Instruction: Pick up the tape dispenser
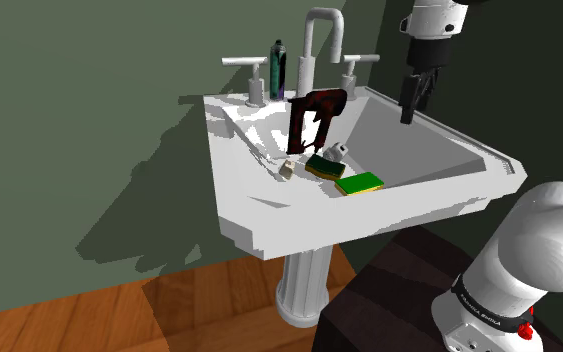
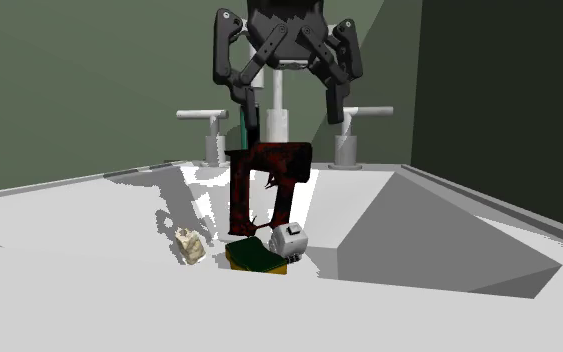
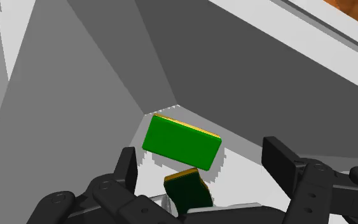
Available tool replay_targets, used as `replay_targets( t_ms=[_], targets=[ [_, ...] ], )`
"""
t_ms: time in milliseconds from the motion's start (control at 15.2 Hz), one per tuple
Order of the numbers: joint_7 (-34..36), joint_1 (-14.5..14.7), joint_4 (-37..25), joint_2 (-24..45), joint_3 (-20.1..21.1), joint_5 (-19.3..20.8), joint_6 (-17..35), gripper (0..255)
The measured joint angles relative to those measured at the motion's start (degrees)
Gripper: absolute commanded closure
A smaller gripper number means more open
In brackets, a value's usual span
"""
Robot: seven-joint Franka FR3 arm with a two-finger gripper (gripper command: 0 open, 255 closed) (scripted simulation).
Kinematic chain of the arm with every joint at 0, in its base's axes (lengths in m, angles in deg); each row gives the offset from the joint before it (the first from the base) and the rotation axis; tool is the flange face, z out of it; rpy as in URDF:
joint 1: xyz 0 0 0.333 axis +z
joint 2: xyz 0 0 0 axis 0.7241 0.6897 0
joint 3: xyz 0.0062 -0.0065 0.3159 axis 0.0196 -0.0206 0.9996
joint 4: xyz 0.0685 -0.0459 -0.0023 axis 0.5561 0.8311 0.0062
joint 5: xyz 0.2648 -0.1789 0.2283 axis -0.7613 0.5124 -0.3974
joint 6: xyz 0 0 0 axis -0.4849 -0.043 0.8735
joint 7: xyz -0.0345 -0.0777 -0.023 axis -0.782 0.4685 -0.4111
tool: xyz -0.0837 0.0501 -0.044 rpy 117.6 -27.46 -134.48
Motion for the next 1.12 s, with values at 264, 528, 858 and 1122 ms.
replay_targets(
  t_ms=[264, 528, 858, 1122],
  targets=[
    [-0.6, -0.2, 0.1, 3.4, -1.3, -0.2, 3.3, 0],
    [-1.8, -0.2, -0.9, 10.7, -3.6, -1.1, 9.1, 0],
    [-3.5, 0.0, -2.8, 20.5, -6.1, -3.1, 16.4, 0],
    [-6.1, 0.0, -6.3, 29.4, -8.3, -5.6, 21.1, 0]
  ],
)
